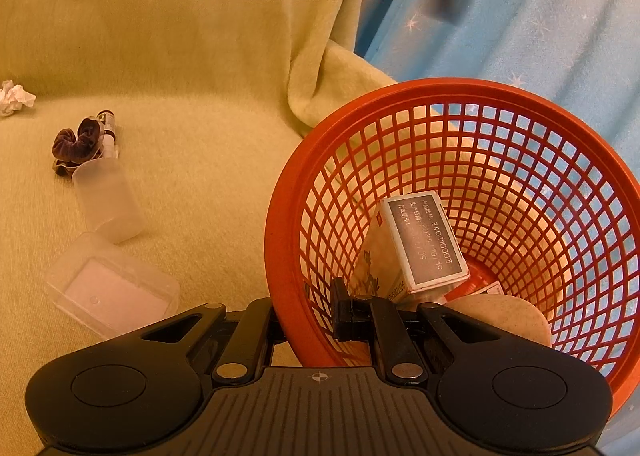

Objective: Organize objects
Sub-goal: 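Carry the pill bottle with the left tool into the basket and release, then move the left tool back to the clear plastic box and grasp it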

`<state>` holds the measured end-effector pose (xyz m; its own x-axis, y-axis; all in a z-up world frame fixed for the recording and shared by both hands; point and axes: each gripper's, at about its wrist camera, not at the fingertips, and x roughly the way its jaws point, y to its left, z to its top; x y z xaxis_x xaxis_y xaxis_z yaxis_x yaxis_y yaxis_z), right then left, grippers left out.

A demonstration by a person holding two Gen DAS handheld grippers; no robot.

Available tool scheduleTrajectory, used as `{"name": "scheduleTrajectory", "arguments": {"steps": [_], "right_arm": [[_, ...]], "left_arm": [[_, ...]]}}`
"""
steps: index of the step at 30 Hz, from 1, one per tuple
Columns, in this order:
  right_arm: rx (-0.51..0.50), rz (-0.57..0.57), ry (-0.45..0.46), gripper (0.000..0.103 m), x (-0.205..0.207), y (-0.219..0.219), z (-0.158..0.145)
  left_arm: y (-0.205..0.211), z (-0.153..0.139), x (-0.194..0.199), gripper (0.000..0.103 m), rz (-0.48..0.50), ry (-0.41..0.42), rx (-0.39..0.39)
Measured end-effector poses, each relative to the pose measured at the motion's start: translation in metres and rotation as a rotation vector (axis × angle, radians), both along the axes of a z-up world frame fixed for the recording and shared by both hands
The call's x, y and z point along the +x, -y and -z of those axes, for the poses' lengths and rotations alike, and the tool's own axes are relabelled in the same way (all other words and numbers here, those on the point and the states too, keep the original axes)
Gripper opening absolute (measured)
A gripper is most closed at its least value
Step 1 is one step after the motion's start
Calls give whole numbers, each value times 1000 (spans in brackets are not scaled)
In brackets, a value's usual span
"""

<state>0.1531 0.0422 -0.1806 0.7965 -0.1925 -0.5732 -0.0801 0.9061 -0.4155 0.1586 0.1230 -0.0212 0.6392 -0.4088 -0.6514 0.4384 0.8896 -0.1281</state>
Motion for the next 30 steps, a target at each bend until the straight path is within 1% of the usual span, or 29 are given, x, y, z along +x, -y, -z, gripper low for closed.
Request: {"name": "scheduleTrajectory", "arguments": {"steps": [8,10,12,15,19,23,26,28,30], "right_arm": [[0,1,0,7,0,0,0],[-1,0,0,7,0,0,0],[-4,0,-2,7,1,-1,1],[-5,0,-2,7,0,-1,1],[-3,1,-1,7,0,-1,1],[-10,-1,-3,7,0,-1,2],[-6,1,-1,7,0,0,1],[6,6,3,7,0,1,0],[22,12,9,7,0,3,-1]], "left_arm": [[-98,34,-7,42,-262,-80,54],[-114,44,-12,44,-304,-97,62],[-124,56,-16,44,-322,-117,74],[-129,73,-22,49,-315,-146,92],[-124,100,-32,61,-265,-195,88],[-111,126,-38,64,-221,-248,86],[-96,141,-41,70,-195,-285,80],[-84,148,-44,76,-191,-294,60],[-77,154,-42,77,-188,-304,28]]}}
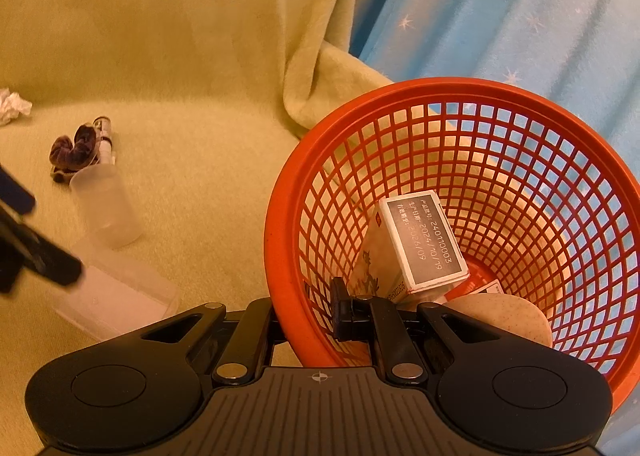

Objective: Organize objects
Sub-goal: 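Move the left tool back to the clear plastic box and grasp it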

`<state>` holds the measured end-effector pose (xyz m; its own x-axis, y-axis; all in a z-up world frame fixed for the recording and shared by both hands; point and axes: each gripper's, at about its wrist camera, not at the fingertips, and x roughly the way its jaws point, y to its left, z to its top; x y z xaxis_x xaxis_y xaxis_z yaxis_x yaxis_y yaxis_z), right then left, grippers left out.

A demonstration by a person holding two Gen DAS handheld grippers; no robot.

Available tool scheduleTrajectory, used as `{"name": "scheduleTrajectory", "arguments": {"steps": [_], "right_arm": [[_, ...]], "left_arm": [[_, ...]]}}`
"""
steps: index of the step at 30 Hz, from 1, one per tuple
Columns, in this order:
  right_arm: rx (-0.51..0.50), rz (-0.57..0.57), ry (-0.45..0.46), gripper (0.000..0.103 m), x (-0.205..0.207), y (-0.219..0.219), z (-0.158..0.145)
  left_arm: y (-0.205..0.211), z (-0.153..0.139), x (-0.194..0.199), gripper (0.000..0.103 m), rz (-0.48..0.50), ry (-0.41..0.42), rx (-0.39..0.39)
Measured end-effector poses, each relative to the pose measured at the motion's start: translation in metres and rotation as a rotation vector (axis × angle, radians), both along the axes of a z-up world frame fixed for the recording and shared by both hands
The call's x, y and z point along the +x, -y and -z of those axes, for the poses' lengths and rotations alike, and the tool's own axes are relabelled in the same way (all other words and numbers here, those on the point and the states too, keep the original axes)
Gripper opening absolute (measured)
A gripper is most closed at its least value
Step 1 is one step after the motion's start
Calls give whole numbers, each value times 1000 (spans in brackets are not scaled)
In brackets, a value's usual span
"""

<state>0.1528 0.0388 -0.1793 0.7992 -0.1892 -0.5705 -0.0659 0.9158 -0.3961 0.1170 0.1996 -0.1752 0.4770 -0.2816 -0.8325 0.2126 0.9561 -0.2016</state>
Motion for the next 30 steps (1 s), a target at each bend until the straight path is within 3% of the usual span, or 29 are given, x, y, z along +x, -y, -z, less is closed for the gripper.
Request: {"name": "scheduleTrajectory", "arguments": {"steps": [8,15,24,30], "right_arm": [[32,11,12,7,1,5,-4],[39,11,11,7,3,7,-4],[36,9,10,7,1,7,-4],[30,7,8,7,1,7,-3]], "left_arm": [[33,25,8,85,7,-21,-57],[38,31,9,91,-27,11,-31],[-18,21,2,91,-120,34,77],[-48,18,-10,89,-176,53,106]]}}
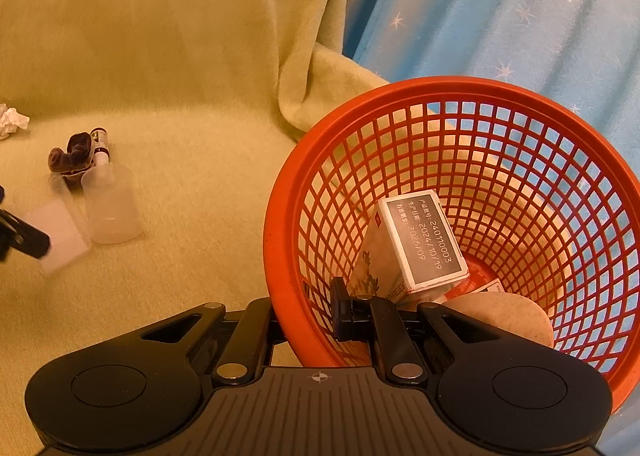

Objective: Organize objects
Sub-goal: 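Move the left tool back to the clear plastic box and grasp it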

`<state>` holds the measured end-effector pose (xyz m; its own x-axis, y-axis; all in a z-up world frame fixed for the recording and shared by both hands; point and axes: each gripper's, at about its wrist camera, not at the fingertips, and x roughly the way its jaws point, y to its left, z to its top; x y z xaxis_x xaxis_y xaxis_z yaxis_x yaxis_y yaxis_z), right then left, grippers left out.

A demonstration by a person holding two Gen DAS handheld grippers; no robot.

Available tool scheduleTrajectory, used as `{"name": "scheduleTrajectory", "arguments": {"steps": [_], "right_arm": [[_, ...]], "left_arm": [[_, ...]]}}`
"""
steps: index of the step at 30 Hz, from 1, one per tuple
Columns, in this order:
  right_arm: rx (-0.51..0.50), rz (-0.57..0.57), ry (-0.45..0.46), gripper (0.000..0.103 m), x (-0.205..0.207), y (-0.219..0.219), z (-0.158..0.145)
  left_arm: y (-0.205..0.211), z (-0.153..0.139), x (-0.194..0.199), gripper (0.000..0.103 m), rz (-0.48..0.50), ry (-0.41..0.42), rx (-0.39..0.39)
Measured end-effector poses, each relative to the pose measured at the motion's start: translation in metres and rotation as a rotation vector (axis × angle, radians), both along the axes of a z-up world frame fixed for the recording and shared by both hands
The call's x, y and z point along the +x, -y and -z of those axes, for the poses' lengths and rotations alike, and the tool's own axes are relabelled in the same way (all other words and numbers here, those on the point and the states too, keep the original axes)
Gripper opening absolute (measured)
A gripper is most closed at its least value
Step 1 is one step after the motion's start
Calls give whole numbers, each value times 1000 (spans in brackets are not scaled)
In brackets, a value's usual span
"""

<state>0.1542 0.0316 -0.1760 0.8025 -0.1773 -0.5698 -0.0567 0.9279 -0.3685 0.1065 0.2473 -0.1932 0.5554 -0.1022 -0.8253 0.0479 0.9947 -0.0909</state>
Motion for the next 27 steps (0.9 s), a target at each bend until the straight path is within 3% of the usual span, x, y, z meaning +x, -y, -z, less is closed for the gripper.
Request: {"name": "scheduleTrajectory", "arguments": {"steps": [3,13,22,27], "right_arm": [[-8,-3,-4,7,1,-1,1],[-12,-7,-7,7,-1,-1,1],[-18,-10,-11,7,-1,-2,0],[-21,-11,-13,7,-1,-2,0]], "left_arm": [[1,1,-1,89,22,21,-1],[18,12,18,89,199,30,120],[21,10,23,89,250,54,188],[21,14,27,89,274,17,186]]}}
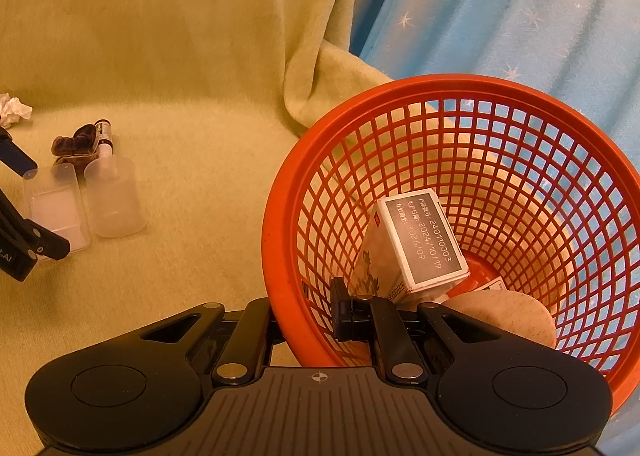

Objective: Organize objects
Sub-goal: 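Move the left tool back to the clear plastic box and grasp it, then carry the clear plastic box with the left tool into the basket and release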

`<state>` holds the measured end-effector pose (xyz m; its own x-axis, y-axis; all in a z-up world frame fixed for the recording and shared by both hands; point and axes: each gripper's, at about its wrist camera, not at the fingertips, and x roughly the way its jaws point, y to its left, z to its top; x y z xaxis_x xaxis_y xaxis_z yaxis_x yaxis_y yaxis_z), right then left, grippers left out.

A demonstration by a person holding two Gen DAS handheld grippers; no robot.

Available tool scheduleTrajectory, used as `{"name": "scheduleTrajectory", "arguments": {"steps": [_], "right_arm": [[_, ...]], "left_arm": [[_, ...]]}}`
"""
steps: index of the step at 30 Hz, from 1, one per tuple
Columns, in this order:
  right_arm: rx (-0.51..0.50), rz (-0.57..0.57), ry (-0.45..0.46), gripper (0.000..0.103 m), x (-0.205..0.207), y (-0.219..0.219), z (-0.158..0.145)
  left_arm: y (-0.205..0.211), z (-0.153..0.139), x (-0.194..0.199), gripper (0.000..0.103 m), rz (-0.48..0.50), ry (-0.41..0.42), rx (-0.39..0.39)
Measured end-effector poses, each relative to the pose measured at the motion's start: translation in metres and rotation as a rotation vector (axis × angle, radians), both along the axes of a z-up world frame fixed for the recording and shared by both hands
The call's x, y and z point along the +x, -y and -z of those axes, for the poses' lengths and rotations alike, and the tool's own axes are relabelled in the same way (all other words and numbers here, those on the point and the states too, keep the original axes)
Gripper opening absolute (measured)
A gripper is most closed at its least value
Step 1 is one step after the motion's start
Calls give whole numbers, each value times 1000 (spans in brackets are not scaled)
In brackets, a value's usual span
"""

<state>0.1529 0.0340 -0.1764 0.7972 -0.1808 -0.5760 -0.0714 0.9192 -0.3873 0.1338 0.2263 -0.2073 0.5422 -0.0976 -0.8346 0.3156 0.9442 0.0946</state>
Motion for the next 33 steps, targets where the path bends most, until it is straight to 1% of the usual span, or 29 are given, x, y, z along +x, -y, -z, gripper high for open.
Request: {"name": "scheduleTrajectory", "arguments": {"steps": [1,6,12,17,23,26,33], "right_arm": [[1,0,0,7,0,0,0],[-4,-2,-3,7,0,-1,1],[-6,-3,-4,7,0,-1,1],[-14,-7,-7,7,-1,-2,2],[-15,-8,-8,7,-3,-2,3],[-16,-7,-8,7,-3,-2,3],[-13,-7,-7,7,-3,-1,3]], "left_arm": [[0,0,0,86,-2,-6,-6],[-3,-6,-4,84,-41,-27,-38],[-9,-30,-12,84,-94,-24,-97],[-18,-60,-12,84,-145,9,-165],[-24,-100,-7,84,-180,77,-242],[-22,-116,-6,84,-181,110,-271],[-9,-147,-9,84,-146,160,-304]]}}
